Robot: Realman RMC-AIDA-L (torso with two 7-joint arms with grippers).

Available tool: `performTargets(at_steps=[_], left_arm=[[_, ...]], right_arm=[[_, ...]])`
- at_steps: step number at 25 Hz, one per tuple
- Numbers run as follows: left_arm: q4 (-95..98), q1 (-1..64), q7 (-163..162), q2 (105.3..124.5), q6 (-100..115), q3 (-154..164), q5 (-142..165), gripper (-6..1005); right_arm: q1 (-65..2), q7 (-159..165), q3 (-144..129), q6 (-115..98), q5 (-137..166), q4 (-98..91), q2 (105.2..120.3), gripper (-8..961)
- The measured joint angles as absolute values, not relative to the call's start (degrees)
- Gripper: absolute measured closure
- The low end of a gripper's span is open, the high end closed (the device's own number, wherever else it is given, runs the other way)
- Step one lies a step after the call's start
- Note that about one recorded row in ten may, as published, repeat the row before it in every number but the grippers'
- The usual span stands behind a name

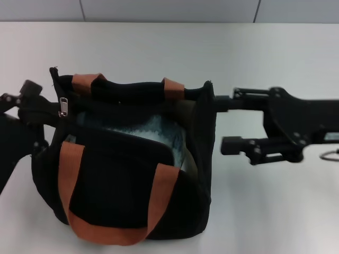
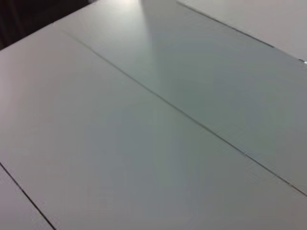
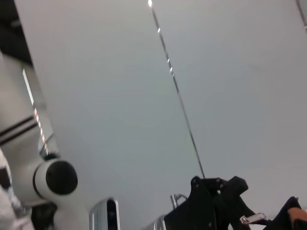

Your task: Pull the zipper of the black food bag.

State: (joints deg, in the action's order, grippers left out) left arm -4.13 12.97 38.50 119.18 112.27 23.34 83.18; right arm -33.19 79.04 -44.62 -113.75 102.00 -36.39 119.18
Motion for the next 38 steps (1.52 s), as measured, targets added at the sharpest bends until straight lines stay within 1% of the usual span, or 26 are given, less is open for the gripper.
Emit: performTargets(at_steps=[6, 10, 15, 27, 38], left_arm=[[-4.5, 14.61, 38.9, 119.18, 112.34, 23.14, 83.74, 992], [-4.63, 14.34, 38.93, 119.18, 113.36, 22.84, 83.64, 992], [-5.39, 13.52, 39.55, 119.18, 113.83, 21.67, 83.6, 991], [-5.44, 12.48, 42.89, 119.18, 113.77, 20.66, 83.48, 991], [-5.85, 12.55, 46.26, 119.18, 114.07, 20.65, 83.54, 992]], right_arm=[[-34.63, 74.24, -50.98, -108.28, 101.71, -46.98, 119.42, 177], [-34.45, 69.67, -56.13, -104.25, 96.57, -49.59, 119.6, 184], [-33.6, 58.24, -63.92, -96.92, 88.37, -48.14, 119.76, 213], [-29.87, 26.98, -88.99, -81.49, 69.21, -44.84, 119.88, 213], [-29.15, 6.26, -104.05, -68.75, 51.26, -43.42, 119.88, 213]])
